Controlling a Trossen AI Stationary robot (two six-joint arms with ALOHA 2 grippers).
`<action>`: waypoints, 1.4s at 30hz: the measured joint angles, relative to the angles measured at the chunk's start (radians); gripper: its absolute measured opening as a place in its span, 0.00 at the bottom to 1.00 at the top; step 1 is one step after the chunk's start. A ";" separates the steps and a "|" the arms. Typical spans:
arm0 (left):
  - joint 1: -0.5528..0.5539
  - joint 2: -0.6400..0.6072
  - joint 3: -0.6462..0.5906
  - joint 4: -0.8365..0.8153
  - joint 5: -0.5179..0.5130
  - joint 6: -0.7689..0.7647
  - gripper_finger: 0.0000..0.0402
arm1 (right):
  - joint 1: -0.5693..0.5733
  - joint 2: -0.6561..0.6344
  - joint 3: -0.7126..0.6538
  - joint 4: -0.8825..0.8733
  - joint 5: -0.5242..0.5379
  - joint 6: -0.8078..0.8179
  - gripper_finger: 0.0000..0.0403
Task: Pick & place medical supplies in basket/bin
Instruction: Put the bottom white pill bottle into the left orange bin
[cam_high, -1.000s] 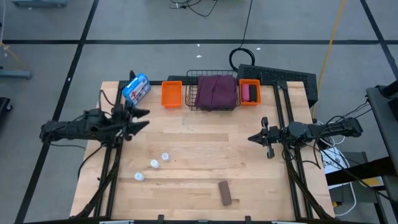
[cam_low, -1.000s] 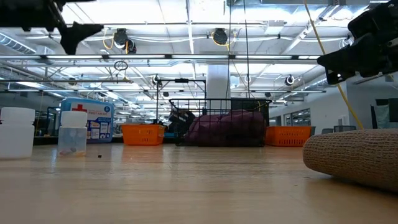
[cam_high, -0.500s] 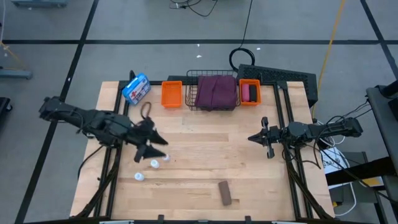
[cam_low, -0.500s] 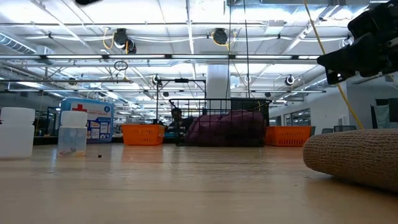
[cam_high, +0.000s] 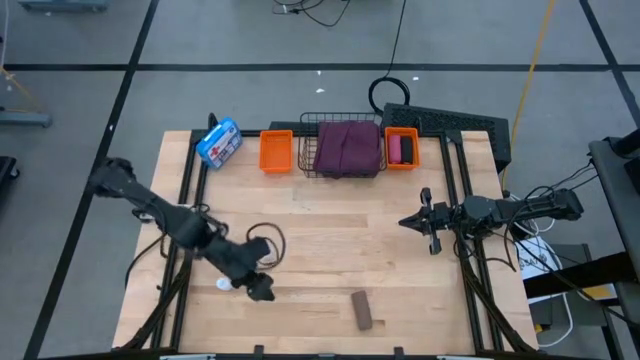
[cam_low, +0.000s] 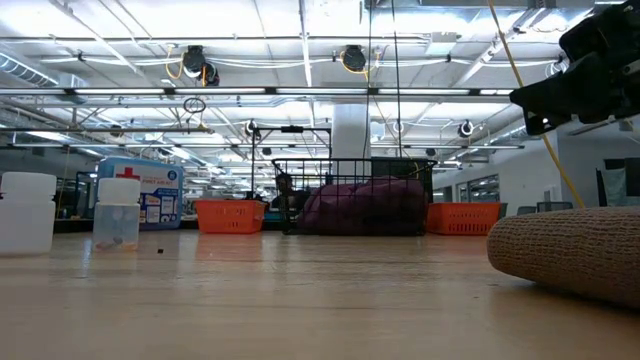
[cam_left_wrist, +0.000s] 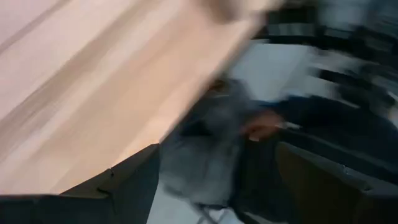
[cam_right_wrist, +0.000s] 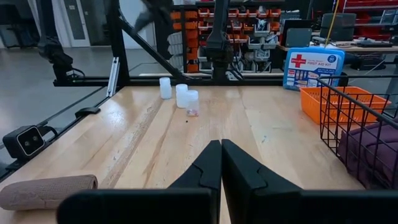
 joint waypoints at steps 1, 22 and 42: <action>-0.015 0.014 0.000 -0.051 -0.002 -0.063 0.81 | 0.000 0.000 0.000 0.000 0.000 0.000 0.00; -0.205 0.186 -0.001 -0.587 -0.083 -0.616 0.81 | 0.000 0.000 0.000 0.006 0.000 0.000 0.00; -0.294 0.209 -0.115 -0.566 -0.134 -0.721 0.81 | 0.000 0.000 0.000 0.007 0.000 0.000 0.00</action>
